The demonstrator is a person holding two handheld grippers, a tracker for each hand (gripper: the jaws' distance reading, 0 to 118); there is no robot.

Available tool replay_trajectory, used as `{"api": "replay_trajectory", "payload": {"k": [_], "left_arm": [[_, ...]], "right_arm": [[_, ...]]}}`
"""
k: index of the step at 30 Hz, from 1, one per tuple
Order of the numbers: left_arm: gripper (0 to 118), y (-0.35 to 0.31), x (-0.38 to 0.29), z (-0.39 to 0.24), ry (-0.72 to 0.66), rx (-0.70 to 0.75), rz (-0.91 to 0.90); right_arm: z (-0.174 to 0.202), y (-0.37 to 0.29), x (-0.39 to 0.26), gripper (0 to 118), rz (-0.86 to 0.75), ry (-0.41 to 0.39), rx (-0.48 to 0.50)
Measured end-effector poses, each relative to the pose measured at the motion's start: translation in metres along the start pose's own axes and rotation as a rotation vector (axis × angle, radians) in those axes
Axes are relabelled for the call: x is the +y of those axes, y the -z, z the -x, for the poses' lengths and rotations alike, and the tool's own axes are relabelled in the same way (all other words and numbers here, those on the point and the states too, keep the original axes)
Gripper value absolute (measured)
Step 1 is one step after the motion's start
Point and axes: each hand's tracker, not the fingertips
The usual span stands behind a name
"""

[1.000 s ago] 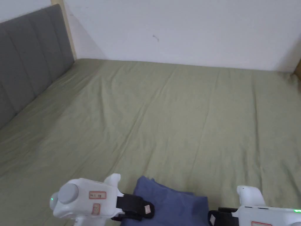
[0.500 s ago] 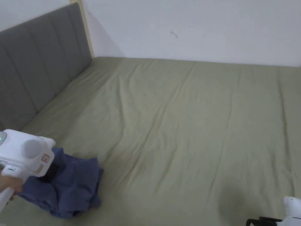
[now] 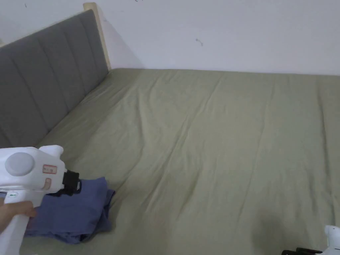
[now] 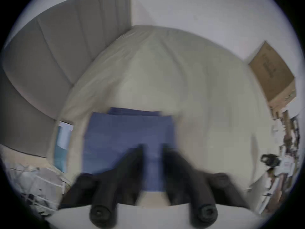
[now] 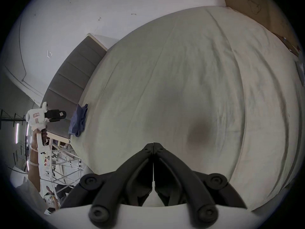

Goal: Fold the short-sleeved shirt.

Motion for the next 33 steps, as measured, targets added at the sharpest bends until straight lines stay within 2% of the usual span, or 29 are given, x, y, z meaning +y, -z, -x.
{"api": "replay_trajectory", "payload": {"k": [2,4,8,10,14,15,17,23,25,29,31,33], "left_arm": [[1,0.0,-0.01,-0.024,0.017,-0.042,-0.015],[0,-0.017,-0.037,-0.083,0.08,-0.094,-0.012],[0,-0.021,-0.066,-0.146,0.139,-0.117,-0.047],[0,-0.029,-0.077,-0.176,0.177,-0.097,-0.087],[0,-0.061,-0.094,-0.228,0.247,-0.007,-0.209],[0,-0.066,-0.089,-0.229,0.288,0.015,-0.258],[0,-0.086,-0.092,-0.244,0.286,0.054,-0.356],[0,-0.136,-0.101,-0.285,0.274,0.073,-0.606],[0,-0.15,-0.106,-0.298,0.3,0.108,-0.694],[0,-0.171,-0.122,-0.314,0.231,0.065,-0.79],[0,-0.178,-0.132,-0.322,0.227,0.06,-0.792],[0,-0.179,-0.138,-0.327,0.229,0.064,-0.815]], "right_arm": [[0.005,-0.005,-0.005,0,-0.007,0.011,0.01],[0.004,-0.01,-0.012,0,-0.016,0.028,0.035],[0.003,-0.027,-0.02,0,-0.038,0.042,0.04],[-0.011,-0.039,-0.016,0,-0.063,0.045,0.05],[-0.013,-0.069,-0.011,0,-0.157,0.02,0.023],[-0.008,-0.08,-0.008,0,-0.196,-0.019,-0.016],[0.002,-0.098,-0.001,0,-0.268,-0.085,-0.083],[0.052,-0.171,0.023,0,-0.574,-0.221,-0.226],[0.072,-0.193,0.027,0,-0.677,-0.276,-0.314],[0.099,-0.224,0.023,0,-0.845,-0.307,-0.437],[0.105,-0.231,0.017,0,-0.9,-0.296,-0.497],[0.11,-0.233,0.01,0,-0.932,-0.321,-0.541]]}}
